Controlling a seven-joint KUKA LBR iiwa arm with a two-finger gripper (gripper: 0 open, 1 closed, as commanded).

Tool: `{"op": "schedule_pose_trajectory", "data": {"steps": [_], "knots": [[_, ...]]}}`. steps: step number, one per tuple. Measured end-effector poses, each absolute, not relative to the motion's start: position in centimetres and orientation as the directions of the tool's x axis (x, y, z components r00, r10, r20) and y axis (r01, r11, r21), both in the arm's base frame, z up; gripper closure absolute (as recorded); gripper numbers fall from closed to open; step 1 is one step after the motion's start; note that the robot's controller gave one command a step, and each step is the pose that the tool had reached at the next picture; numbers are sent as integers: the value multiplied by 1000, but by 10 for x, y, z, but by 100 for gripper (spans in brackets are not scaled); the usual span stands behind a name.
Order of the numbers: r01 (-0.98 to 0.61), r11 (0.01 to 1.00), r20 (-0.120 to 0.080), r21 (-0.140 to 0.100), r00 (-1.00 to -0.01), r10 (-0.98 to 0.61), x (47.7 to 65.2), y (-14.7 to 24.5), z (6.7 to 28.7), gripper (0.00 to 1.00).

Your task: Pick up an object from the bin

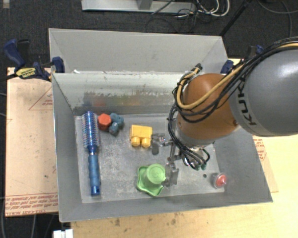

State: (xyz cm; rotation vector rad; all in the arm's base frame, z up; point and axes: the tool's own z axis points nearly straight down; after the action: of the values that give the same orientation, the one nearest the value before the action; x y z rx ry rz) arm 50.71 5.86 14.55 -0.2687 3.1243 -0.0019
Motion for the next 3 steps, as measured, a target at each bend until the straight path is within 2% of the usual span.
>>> {"op": "schedule_pose_trajectory", "data": {"steps": [1, 2, 3], "knots": [[-43, 999, 0, 2, -999, -43, 495, 69, 69, 0], [-42, 999, -1, 2, -999, -42, 497, 69, 73, 100], [-5, 1000, -8, 2, -1000, -5, 480, 62, 233, 100]]}}
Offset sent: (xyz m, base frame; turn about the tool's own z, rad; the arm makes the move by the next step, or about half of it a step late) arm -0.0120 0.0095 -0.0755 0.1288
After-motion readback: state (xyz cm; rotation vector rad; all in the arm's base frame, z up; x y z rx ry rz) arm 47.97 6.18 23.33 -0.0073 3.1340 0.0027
